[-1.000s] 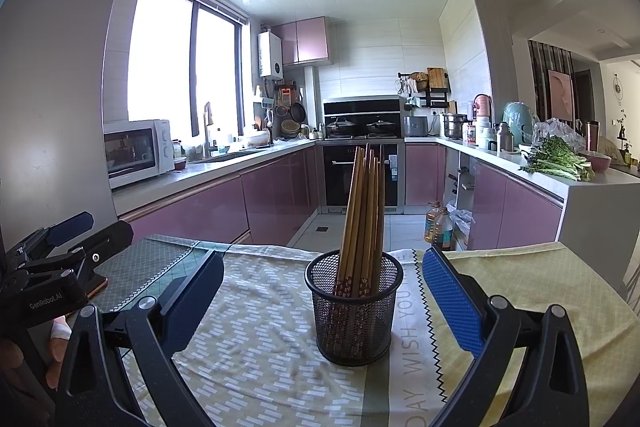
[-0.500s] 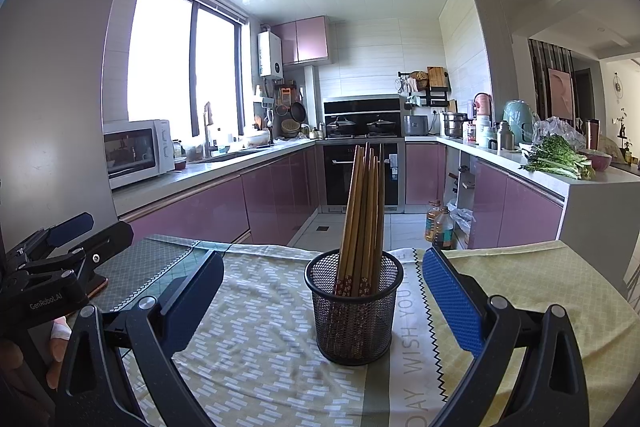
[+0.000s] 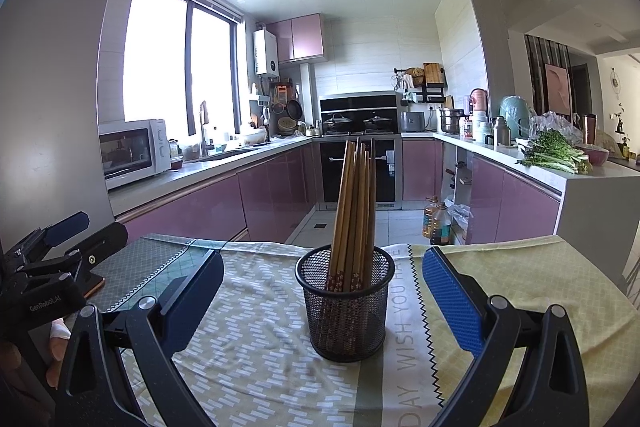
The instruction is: Organize utensils
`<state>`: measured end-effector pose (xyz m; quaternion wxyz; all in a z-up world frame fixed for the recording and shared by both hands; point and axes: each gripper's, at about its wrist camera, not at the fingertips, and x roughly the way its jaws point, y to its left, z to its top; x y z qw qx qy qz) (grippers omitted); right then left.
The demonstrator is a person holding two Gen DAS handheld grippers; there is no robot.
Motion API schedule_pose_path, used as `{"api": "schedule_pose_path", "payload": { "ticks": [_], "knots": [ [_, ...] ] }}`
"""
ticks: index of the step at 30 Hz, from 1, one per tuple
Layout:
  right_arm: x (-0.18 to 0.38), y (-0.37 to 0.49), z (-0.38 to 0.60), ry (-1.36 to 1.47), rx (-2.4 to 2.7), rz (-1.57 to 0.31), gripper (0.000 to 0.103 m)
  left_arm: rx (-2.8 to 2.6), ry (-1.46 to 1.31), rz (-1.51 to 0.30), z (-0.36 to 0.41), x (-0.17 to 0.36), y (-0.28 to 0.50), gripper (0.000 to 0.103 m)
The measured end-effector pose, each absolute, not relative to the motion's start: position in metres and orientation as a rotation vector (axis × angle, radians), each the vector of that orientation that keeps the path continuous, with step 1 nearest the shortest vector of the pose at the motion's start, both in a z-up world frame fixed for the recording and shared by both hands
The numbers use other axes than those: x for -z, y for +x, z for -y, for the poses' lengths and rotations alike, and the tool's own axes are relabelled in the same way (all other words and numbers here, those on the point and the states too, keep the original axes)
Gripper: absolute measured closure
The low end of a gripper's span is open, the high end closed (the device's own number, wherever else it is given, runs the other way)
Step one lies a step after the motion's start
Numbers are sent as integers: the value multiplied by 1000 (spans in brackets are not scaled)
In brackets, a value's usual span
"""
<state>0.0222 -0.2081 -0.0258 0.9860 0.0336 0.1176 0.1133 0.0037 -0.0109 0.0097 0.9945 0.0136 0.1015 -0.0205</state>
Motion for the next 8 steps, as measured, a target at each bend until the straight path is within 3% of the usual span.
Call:
{"api": "schedule_pose_path", "payload": {
  "ticks": [8],
  "knots": [
    [37,31,224,55,-202,-305,7,52,5,-291,5,0,19,6]
  ]
}}
